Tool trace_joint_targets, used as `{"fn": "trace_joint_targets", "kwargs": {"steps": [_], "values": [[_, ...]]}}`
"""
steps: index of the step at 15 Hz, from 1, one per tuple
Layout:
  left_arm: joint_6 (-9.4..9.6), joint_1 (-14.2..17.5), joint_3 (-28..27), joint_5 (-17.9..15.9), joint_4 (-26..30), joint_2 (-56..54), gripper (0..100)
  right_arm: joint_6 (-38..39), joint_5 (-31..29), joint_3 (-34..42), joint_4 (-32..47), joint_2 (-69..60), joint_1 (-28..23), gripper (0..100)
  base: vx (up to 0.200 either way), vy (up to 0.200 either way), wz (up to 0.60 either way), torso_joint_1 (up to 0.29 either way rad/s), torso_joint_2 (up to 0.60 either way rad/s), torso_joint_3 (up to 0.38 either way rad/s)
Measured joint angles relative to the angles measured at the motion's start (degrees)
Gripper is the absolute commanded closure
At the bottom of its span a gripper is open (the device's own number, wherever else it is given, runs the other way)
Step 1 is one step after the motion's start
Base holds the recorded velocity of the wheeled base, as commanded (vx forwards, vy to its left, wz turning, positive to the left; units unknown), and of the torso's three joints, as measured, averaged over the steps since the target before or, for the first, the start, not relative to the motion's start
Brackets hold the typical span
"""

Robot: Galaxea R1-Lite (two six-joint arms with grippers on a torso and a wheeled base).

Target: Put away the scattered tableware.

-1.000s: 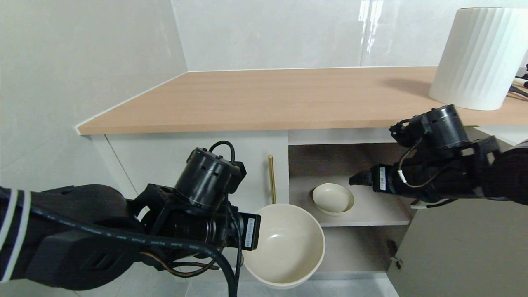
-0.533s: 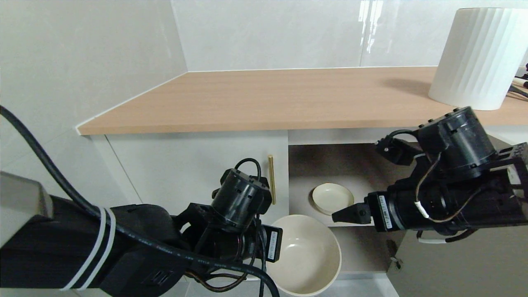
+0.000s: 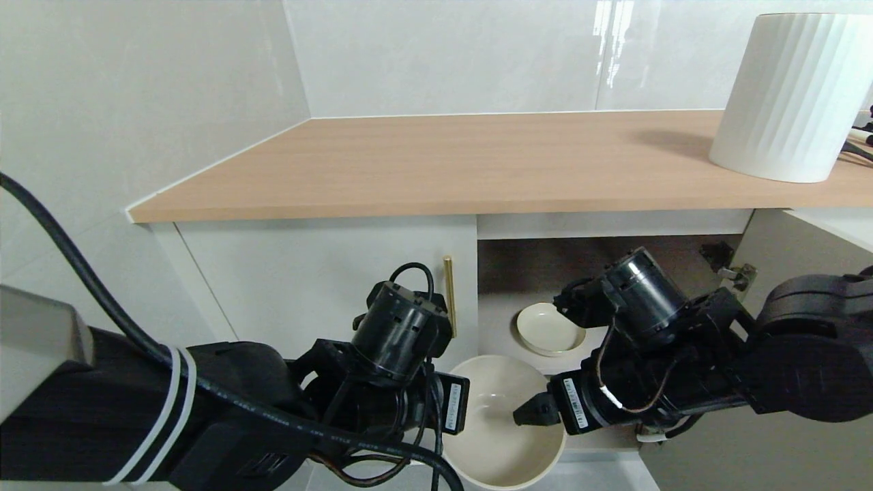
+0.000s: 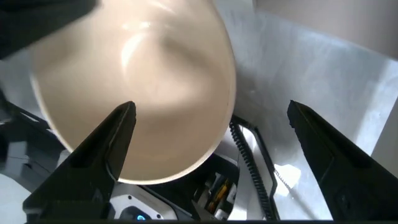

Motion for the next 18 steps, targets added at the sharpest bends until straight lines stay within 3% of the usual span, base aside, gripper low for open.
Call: {"fn": "trace_joint_targets", "kwargs": {"steps": [1,11,12,18], "values": [[0.00,0.00,-0.01,0.29,0.02,0.00,100,0.00,-0.01,0.00,0.00,0.55,0.05,100,0.000,0.000,0.00,0.000,0.00,0.000],[0.34,-0.07,0.55,0.68,-0.01,1.39,100,0.85,-0.33,0.11,-0.26,1.93,0.09,100,0.000,0.000,0.00,0.000,0.00,0.000],[0.41,-0.11,0.63,1.06,-0.06,1.46,0,0.83,-0.72,0.11,-0.26,1.95,0.09,100,0.000,0.000,0.00,0.000,0.00,0.000],[0.45,0.00,0.74,2.73,0.07,-0.88,0,0.77,-4.56,0.28,-0.12,1.97,-1.63,100,0.000,0.000,0.00,0.000,0.00,0.000]]}}
